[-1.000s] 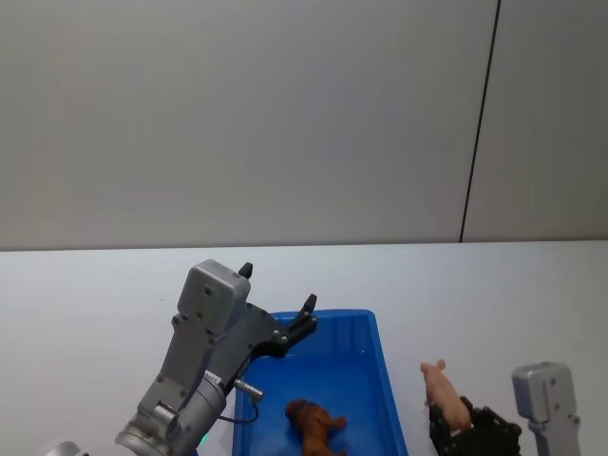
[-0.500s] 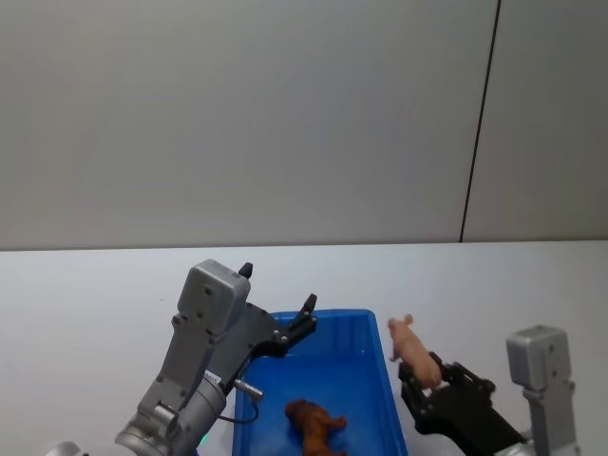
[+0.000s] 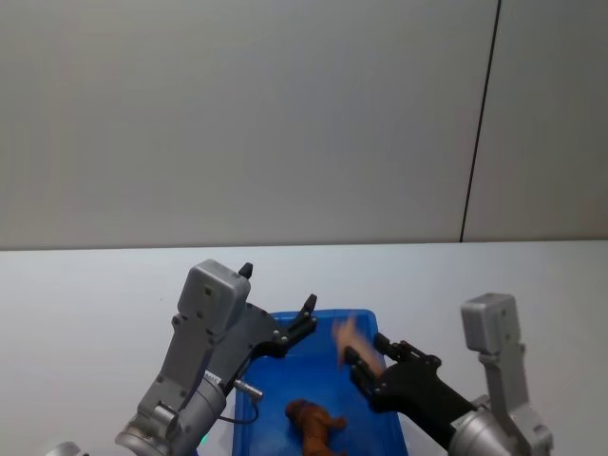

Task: Pick up the two dolls from the table and place them into the box.

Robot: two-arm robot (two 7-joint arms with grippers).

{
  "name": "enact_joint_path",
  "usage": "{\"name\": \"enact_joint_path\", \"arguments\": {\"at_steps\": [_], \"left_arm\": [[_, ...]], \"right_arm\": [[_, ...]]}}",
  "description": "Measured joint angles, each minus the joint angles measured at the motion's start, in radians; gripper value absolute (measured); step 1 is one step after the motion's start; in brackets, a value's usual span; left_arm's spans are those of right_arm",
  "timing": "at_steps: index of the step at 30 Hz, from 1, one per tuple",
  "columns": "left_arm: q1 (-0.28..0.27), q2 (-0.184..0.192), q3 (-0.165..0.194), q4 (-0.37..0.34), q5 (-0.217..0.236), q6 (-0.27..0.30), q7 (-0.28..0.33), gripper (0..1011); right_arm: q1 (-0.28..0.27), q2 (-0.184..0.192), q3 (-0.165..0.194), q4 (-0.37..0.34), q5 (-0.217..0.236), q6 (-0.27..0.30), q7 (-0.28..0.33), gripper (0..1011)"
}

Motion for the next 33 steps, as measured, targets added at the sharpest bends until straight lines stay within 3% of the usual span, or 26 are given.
{"name": "enact_joint_path", "arguments": {"at_steps": [10,17,21,33], "left_arm": [[0.0,0.0,0.0,0.0,0.0,0.0,0.0,1001],[0.0,0.0,0.0,0.0,0.0,0.0,0.0,1001],[0.0,0.0,0.0,0.0,0.0,0.0,0.0,1001],[0.0,0.0,0.0,0.0,0.0,0.0,0.0,1001]], "right_arm": [[0.061,-0.029,-0.005,0.072,0.001,0.029,0.025,725],[0.067,-0.03,-0.004,0.075,-0.017,0.012,-0.008,954],[0.054,-0.023,-0.001,0.055,-0.026,-0.004,-0.041,1001],[-0.028,0.023,0.019,-0.037,-0.038,-0.047,-0.179,1001]]}}
